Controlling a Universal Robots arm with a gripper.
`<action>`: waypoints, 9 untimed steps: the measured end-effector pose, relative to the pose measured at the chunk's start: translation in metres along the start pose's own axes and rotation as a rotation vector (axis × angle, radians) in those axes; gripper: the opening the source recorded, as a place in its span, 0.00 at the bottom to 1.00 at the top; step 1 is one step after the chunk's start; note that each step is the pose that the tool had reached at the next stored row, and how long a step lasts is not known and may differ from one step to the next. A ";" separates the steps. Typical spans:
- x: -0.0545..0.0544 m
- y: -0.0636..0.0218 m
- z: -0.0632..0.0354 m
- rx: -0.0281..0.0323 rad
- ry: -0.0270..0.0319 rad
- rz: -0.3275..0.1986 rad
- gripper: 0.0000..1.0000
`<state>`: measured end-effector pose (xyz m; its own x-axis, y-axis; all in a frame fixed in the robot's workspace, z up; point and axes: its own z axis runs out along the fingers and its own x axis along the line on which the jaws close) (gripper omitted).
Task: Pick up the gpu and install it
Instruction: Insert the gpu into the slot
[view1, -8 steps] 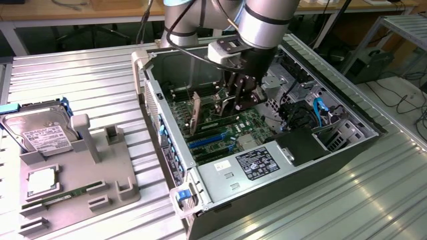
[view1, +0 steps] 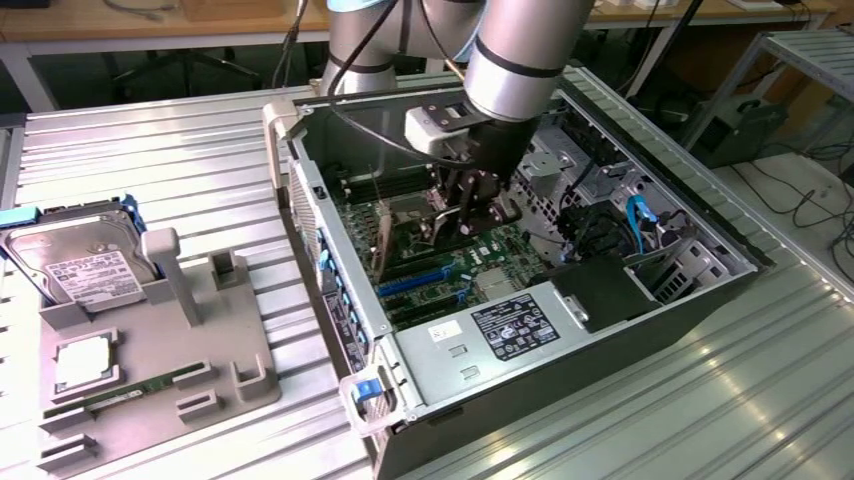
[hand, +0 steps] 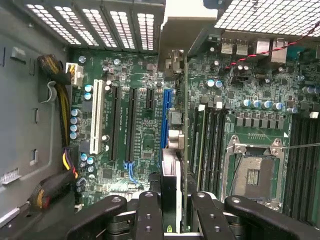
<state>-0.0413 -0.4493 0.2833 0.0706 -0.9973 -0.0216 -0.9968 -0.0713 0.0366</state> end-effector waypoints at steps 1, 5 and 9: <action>0.000 0.0024 0.0092 0.0015 -0.0024 0.073 0.28; 0.000 0.0047 0.0133 0.0017 -0.0027 0.083 0.28; 0.001 0.0047 0.0161 0.0019 -0.0034 0.103 0.28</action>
<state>-0.0465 -0.4503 0.2674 -0.0322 -0.9993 -0.0212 -0.9988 0.0314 0.0369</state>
